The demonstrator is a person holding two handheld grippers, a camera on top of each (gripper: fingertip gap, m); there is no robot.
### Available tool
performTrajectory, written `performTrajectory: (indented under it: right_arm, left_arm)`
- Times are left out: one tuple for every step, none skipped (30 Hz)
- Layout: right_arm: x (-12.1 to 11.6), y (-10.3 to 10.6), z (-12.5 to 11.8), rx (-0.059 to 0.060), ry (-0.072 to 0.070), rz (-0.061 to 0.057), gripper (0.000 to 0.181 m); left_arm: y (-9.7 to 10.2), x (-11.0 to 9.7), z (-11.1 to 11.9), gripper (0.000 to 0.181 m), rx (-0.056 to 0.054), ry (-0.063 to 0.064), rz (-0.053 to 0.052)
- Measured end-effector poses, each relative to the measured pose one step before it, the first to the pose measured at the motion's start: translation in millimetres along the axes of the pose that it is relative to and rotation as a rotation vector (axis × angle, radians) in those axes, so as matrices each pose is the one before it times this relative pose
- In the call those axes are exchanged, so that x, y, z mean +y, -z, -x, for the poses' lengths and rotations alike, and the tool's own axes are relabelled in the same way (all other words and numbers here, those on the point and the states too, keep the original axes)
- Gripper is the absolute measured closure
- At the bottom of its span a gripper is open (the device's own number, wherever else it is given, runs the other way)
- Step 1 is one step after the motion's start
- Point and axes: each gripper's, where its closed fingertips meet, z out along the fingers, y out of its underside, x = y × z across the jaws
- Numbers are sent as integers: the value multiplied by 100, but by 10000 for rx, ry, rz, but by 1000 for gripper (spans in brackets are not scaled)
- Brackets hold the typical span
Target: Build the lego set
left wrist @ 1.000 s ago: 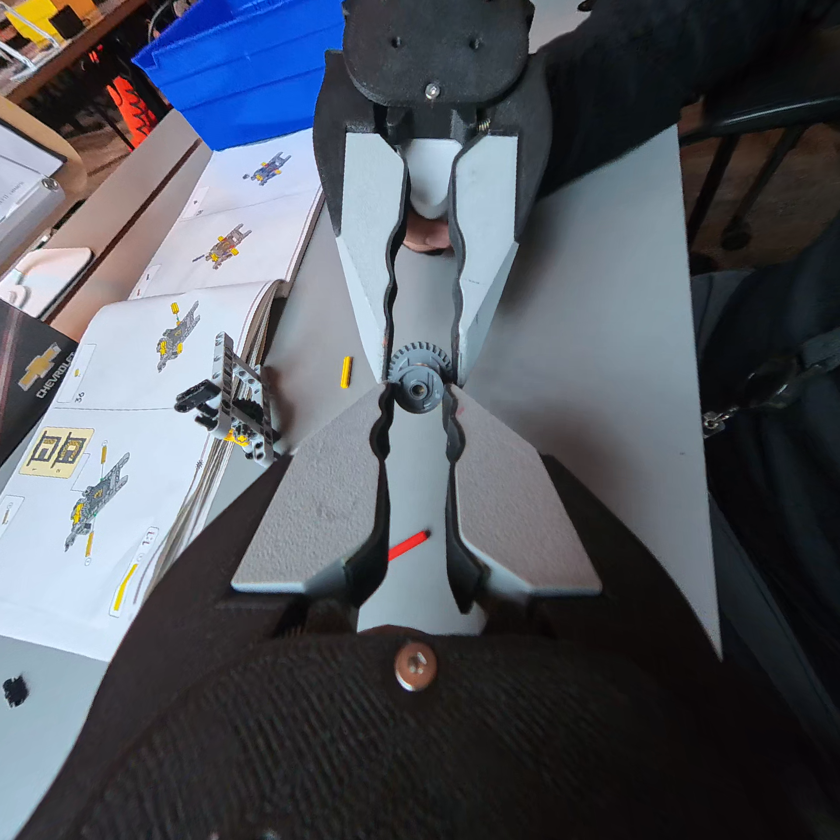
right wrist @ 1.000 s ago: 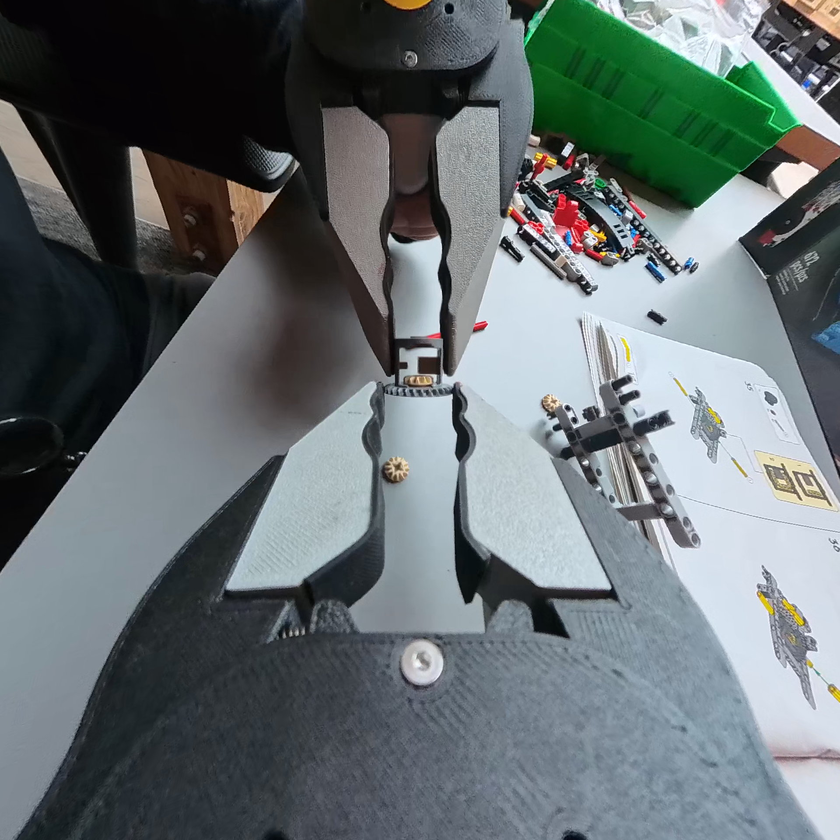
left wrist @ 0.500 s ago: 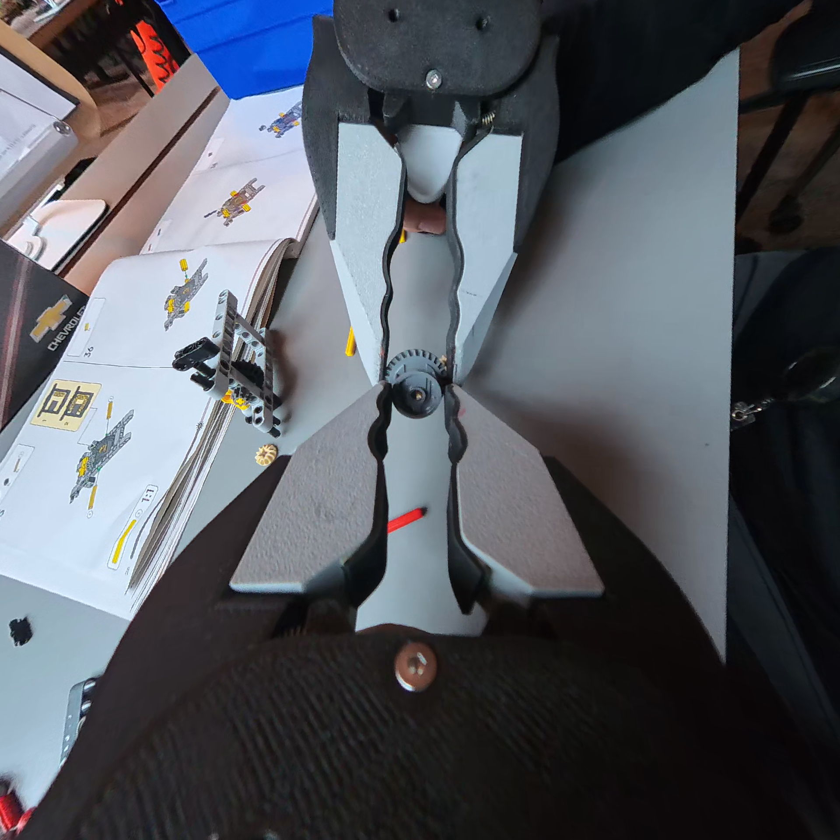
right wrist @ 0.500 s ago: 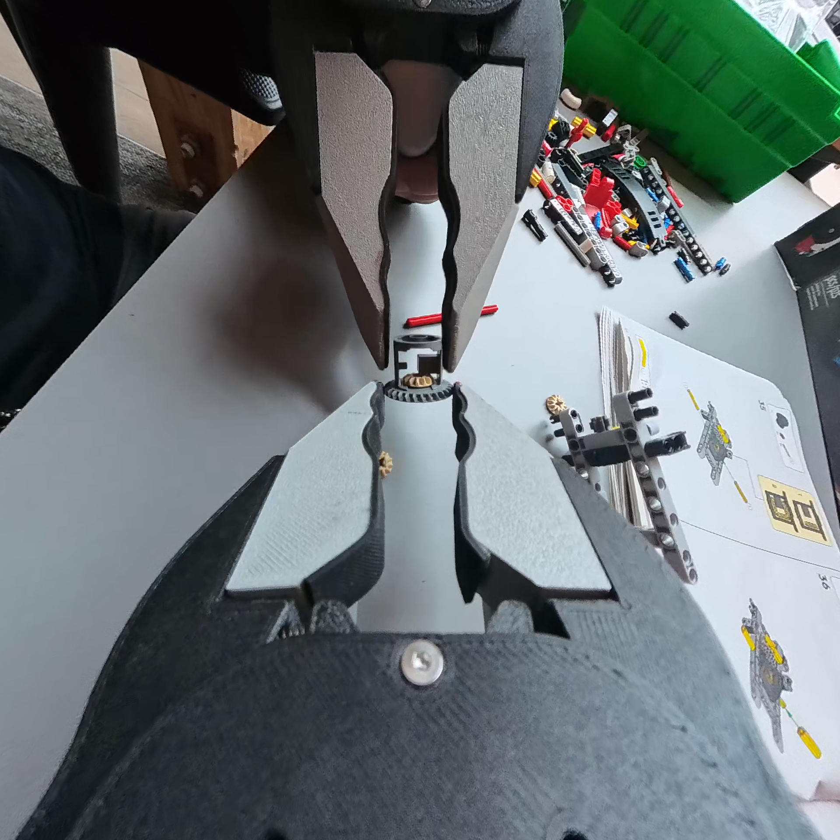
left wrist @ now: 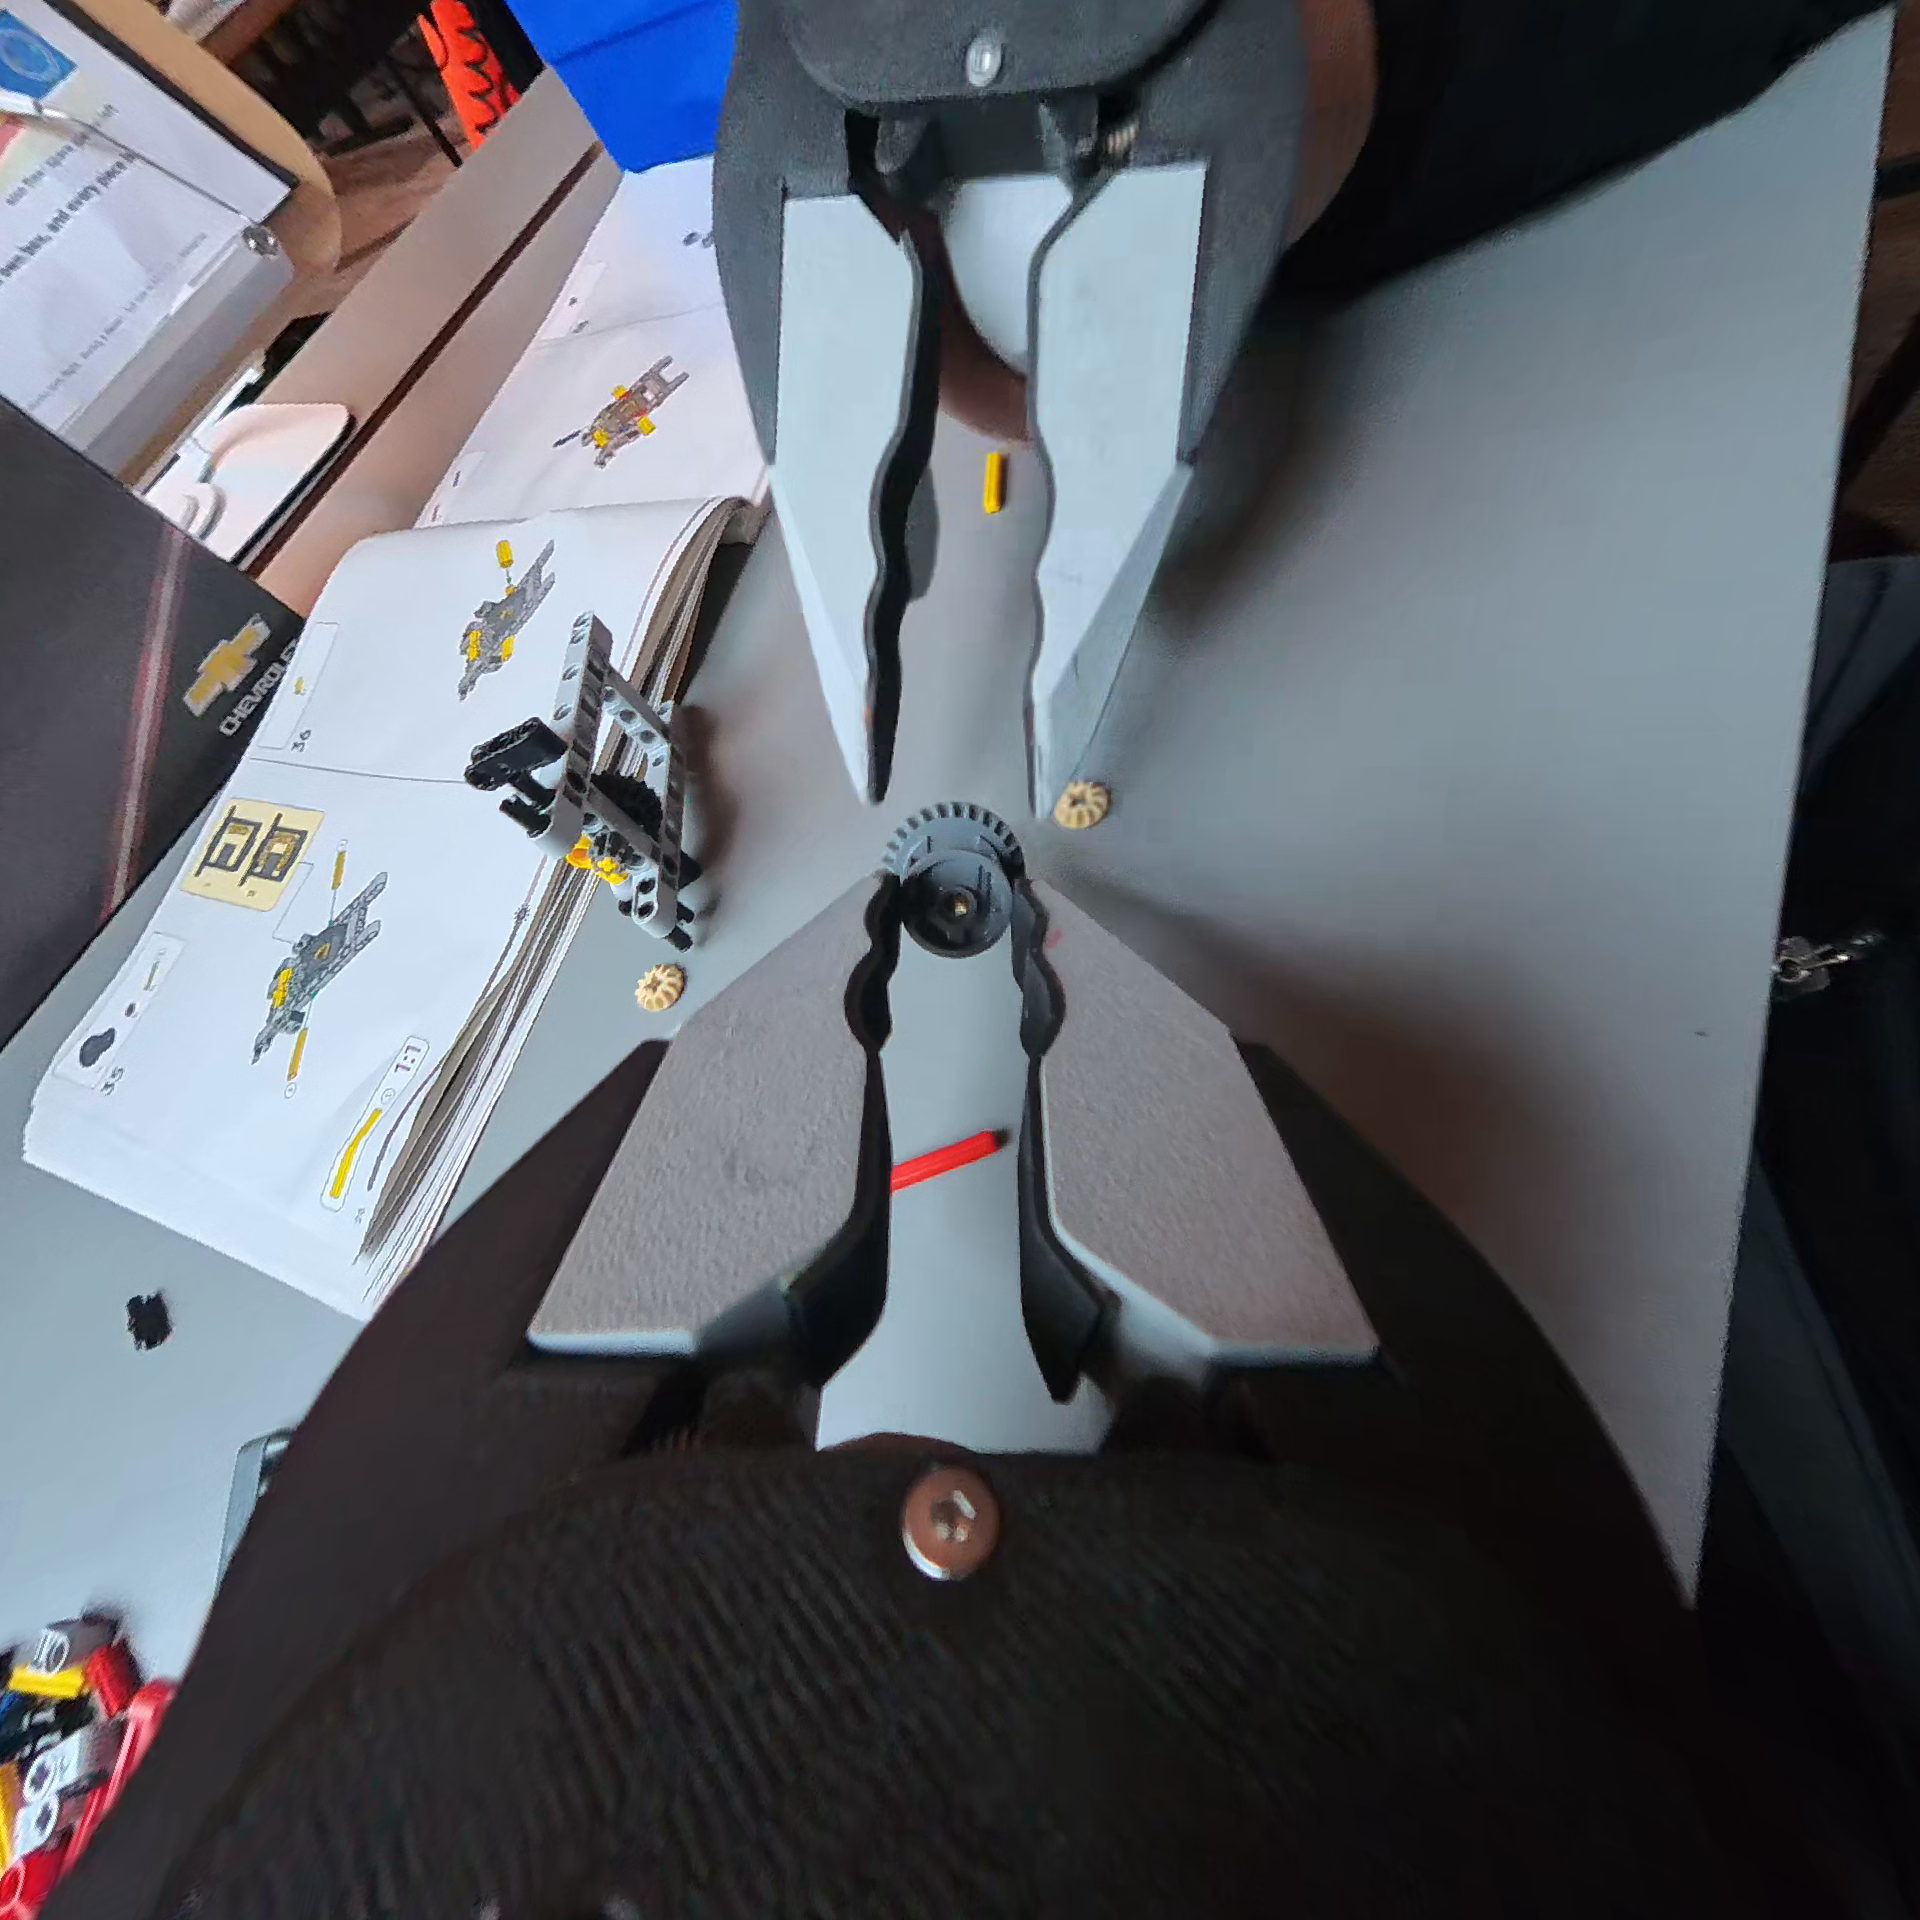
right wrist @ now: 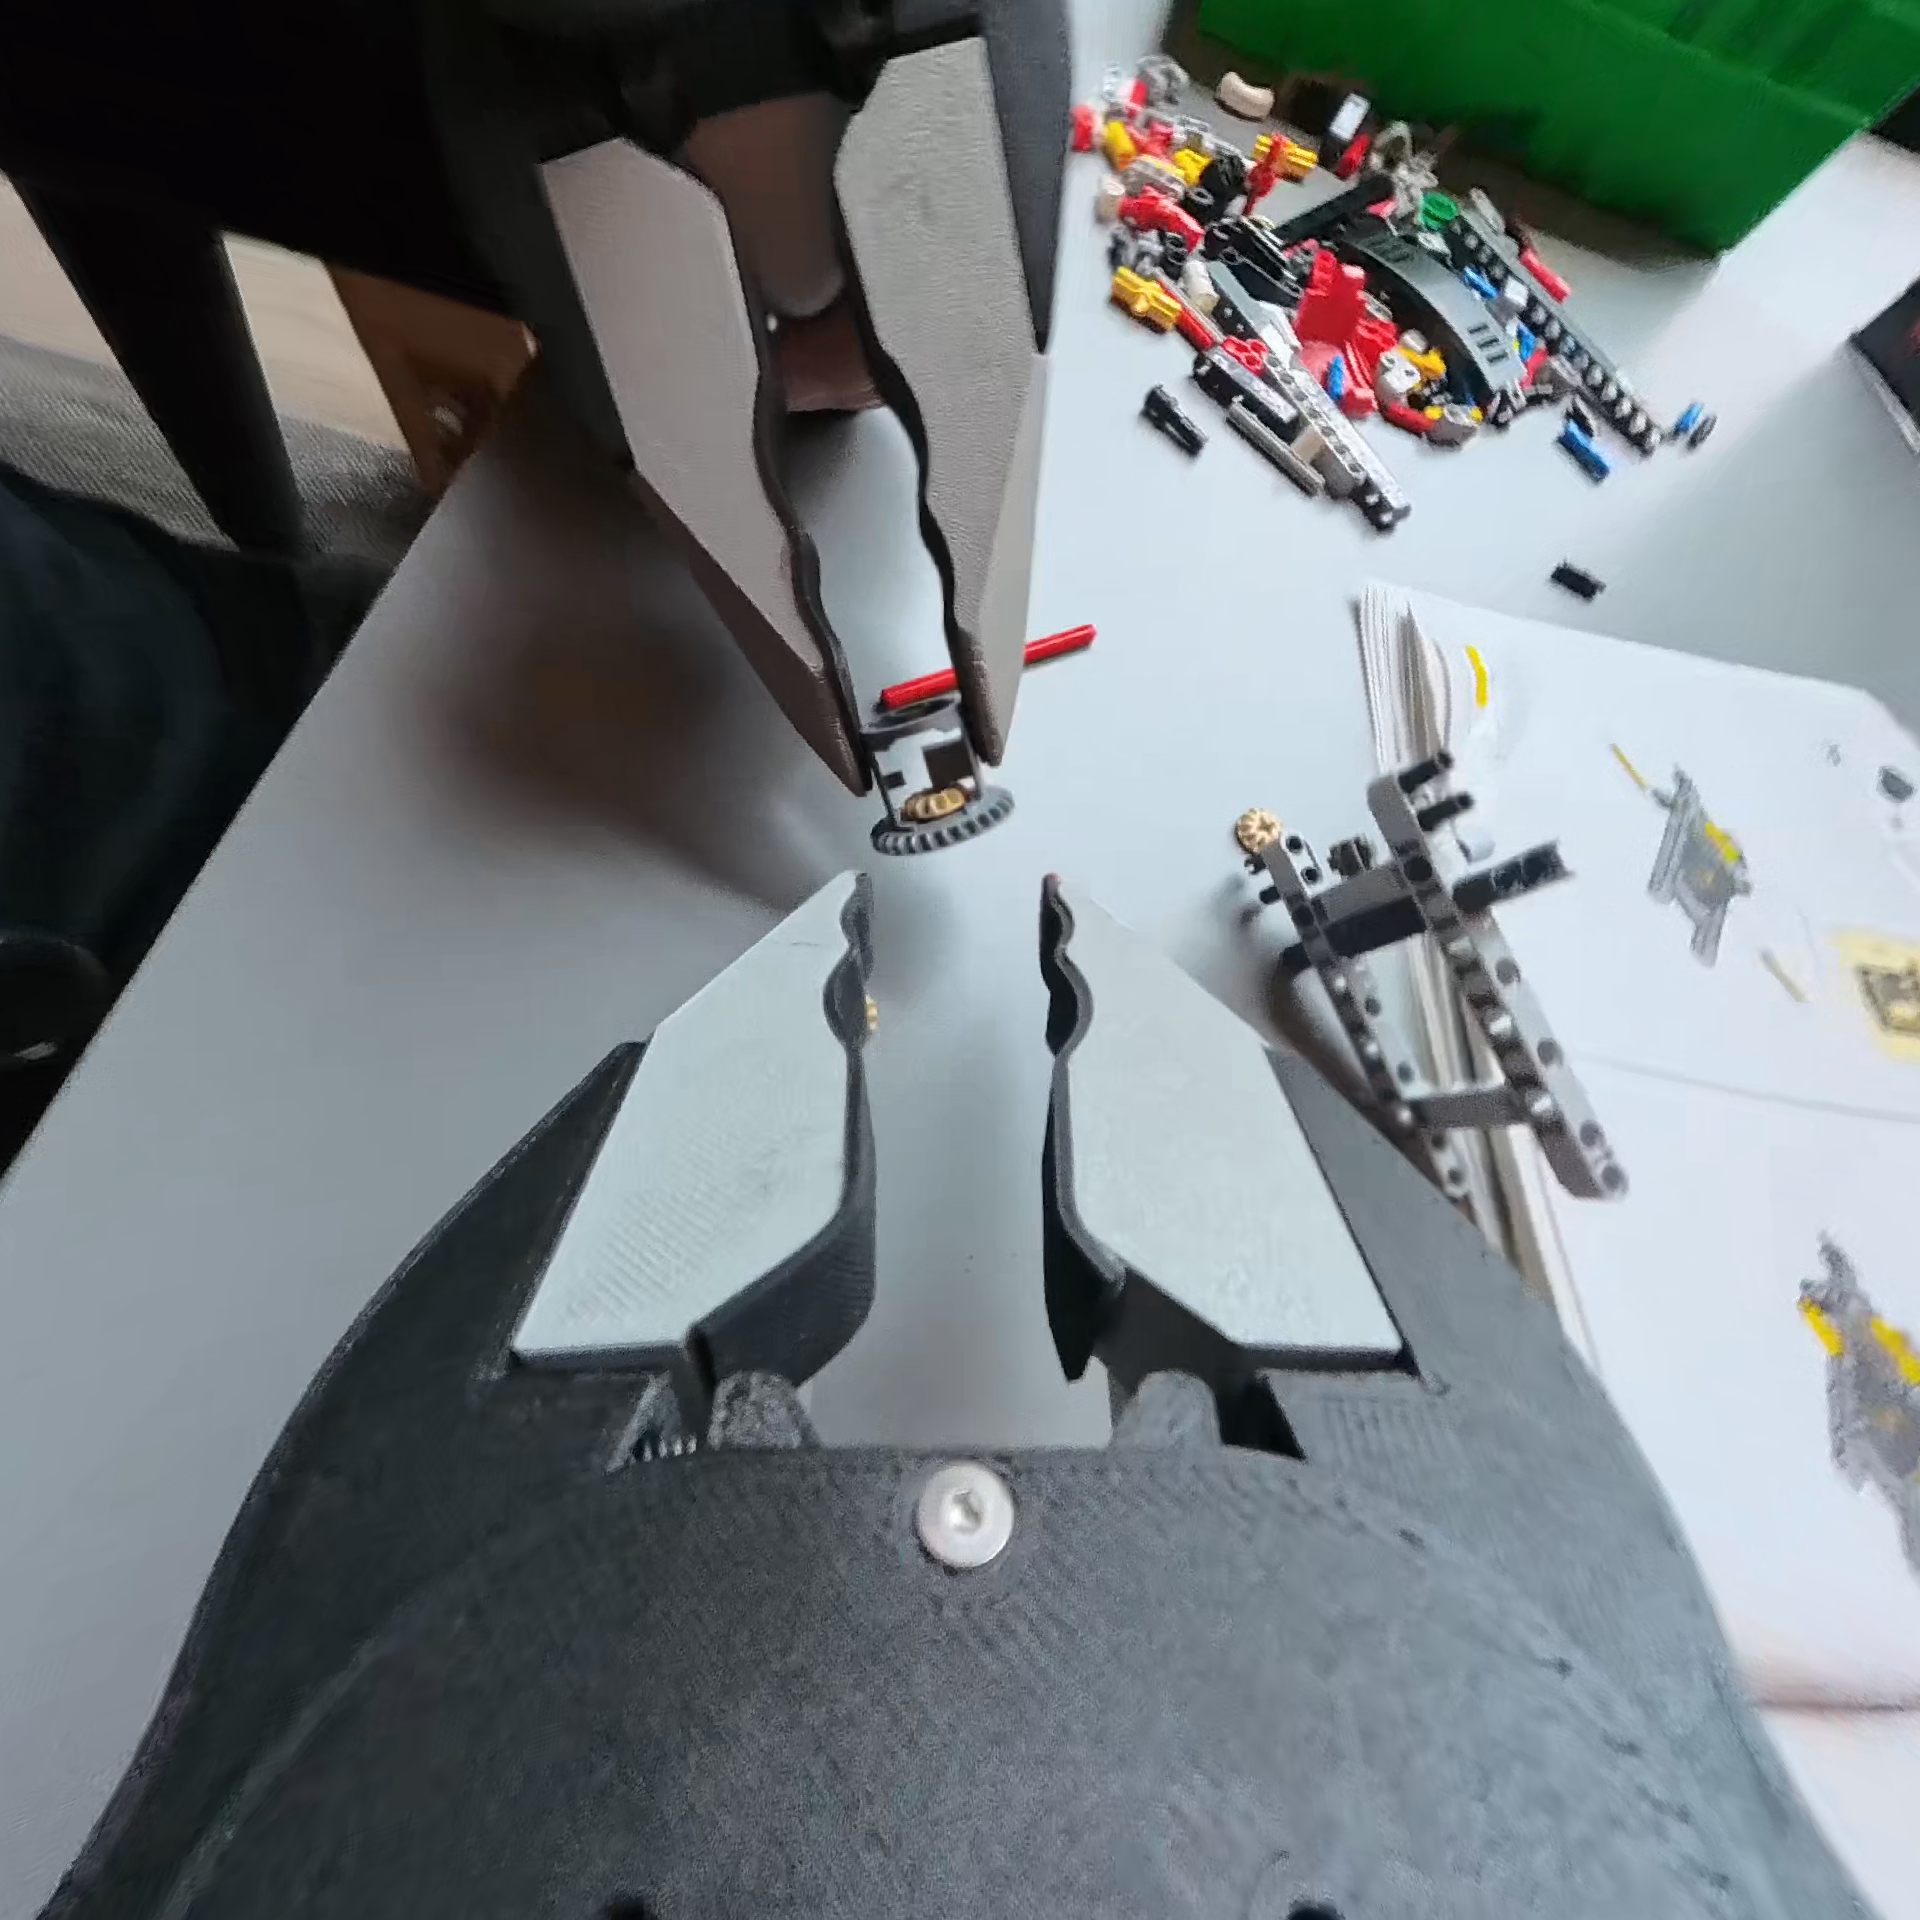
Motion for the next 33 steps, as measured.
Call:
performTrajectory:
  right_arm:
    - [-88,244,-215,-80,-651,-127,155]
    - [-36,169,-313,-76,-788,-52,158]
    - [25,86,-304,-127,-850,33,161]
    - [-40,28,-144,-236,-822,4,162]
    - [-145,0,35,-340,-772,-59,163]
    - [-194,1,194,-413,-698,-99,166]
    - [-195,-19,197,-395,-640,-118,168]
    - [-171,-26,260,-412,-560,-126,168]
    - [-132,-27,266,-396,-474,-133,169]
    - [-75,-11,91,-272,-395,-113,170]
    - [-68,-7,97,-245,-280,-113,171]
    - [-69,-10,136,-241,-211,-97,171]
    - [-49,-28,102,-176,-157,-64,171]
    - [-3,-65,-15,-58,-93,-19,171]
    - [54,-92,-83,24,-29,32,171]
    - [121,-122,-129,81,-1,82,173]
    - [81,-124,-79,59,20,60,174]
    - [-11,-98,110,-56,17,-8,176]
    - [-27,-77,139,-79,-15,-14,180]
    - [-13,-72,50,-32,-22,5,181]
    - [11,-55,-2,-1,-7,4,181]
    - [-14,-33,15,-28,7,-8,180]
    - [-3,-16,7,-29,-22,-10,180]
    - [-11,-23,-23,-16,-37,-22,180]
    - [6,-17,-32,-22,-55,-12,180]
    - [10,-15,-8,-34,-52,-2,179]
    - [6,0,-33,-26,-42,-7,179]
    - [-7,1,-53,-4,-48,-11,179]
    - [-4,7,-83,9,-56,-10,178]
    - [-7,10,-37,-21,-41,-12,177]
    - [-25,8,-34,-23,-34,-20,177]
    - [-6,-1,-41,-7,-36,-8,175]
    - [1,-18,-35,-11,-46,0,172]
  left_arm:
    - [33,130,174,162,-124,69,67]
    - [41,69,145,162,-129,48,45]
    - [19,70,96,162,-109,32,49]
    - [17,83,50,162,-84,36,68]
    - [22,3,60,163,-93,43,31]
    - [36,-65,12,163,-75,30,-8]
    - [62,-104,46,162,-92,-8,-7]
    - [59,-71,51,162,-102,-42,19]
    - [42,-62,44,162,-94,-45,42]
    - [41,-56,48,162,-103,-51,42]
    - [32,-60,-28,163,-50,-52,35]
    - [17,-85,-82,163,-17,-26,15]
    - [11,-113,-59,163,-24,-14,-8]
    - [6,-110,-100,163,9,-13,-18]
    - [-16,-92,-89,163,11,3,-10]
    - [2,-67,2,163,-26,5,-3]
    - [-10,-56,-30,163,-2,-8,-6]
    - [-15,52,21,163,-12,3,49]
    - [-7,29,50,163,-28,5,14]
    - [-1,-3,-11,163,13,29,-17]
    - [-3,35,-3,163,9,46,4]
    - [3,12,30,163,-13,35,-8]
    - [2,-10,11,163,0,24,-25]
    - [-9,28,30,163,-13,13,-2]
    - [-14,40,18,163,-11,8,7]
    - [-20,28,-3,163,1,13,-1]
    - [-9,18,4,163,-8,-1,2]
    - [-5,13,24,163,-20,-13,10]
    - [-2,-8,4,163,-7,-19,3]
    - [9,-14,-4,163,-3,-9,0]
    - [2,-15,15,163,-10,4,-5]
    - [13,-26,4,163,4,11,-17]
    - [8,-56,-20,163,8,15,-25]
